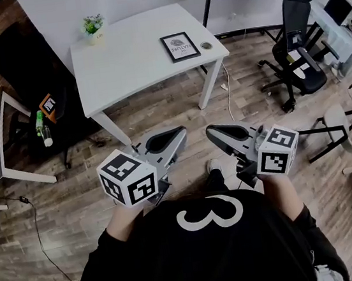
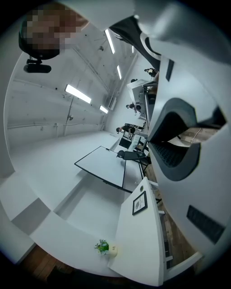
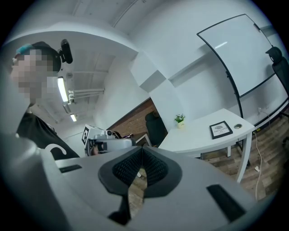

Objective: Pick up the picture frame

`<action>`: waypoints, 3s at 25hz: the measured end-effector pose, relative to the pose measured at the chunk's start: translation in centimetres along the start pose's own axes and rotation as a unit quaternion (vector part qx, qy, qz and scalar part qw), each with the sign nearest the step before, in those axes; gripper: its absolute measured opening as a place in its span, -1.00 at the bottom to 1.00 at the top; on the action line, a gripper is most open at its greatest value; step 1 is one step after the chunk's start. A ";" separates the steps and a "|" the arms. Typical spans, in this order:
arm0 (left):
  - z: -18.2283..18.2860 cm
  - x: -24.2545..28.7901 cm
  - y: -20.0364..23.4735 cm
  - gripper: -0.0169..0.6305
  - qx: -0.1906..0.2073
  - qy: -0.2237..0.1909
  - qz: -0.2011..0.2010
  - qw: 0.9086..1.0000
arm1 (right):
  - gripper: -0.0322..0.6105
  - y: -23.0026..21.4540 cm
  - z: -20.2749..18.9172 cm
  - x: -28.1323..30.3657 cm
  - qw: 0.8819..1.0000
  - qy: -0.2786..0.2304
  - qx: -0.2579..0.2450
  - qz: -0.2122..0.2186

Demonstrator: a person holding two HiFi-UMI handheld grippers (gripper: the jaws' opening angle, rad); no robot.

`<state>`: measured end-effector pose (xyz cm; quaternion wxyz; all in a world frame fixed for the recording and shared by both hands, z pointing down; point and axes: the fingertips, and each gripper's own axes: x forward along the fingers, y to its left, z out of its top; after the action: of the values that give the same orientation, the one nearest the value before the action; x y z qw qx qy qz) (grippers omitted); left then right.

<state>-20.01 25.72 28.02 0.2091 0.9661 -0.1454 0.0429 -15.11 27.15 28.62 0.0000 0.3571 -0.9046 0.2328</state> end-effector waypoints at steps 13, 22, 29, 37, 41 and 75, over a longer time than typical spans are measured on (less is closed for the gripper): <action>1.1 7.3 0.7 -0.90 -0.005 0.016 -0.002 1.000 | -0.82 -6.6 2.0 -3.0 1.000 -0.007 0.026 0.001; 2.3 15.4 3.6 -0.90 -0.027 0.031 0.013 0.999 | -0.82 -14.7 4.9 -4.1 0.999 0.001 0.044 0.017; 2.4 20.1 5.3 -0.90 -0.034 0.035 0.024 0.999 | -0.82 -19.1 6.1 -4.5 0.999 0.007 0.039 0.032; 4.5 27.1 7.1 -0.90 -0.031 0.042 0.053 0.997 | -0.82 -25.6 9.0 -5.9 0.997 0.012 0.043 0.061; 5.5 28.9 7.0 -0.90 -0.025 0.032 0.064 0.997 | -0.82 -27.3 10.7 -7.1 0.997 0.005 0.030 0.067; 7.3 30.6 19.6 -0.90 -0.089 0.037 0.094 0.991 | -0.82 -36.7 11.5 1.9 0.993 0.031 0.095 0.060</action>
<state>3.46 -2.41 33.49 0.2945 0.9234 -0.2309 0.0854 9.11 -2.23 34.13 -0.0198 0.2932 -0.8976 0.3287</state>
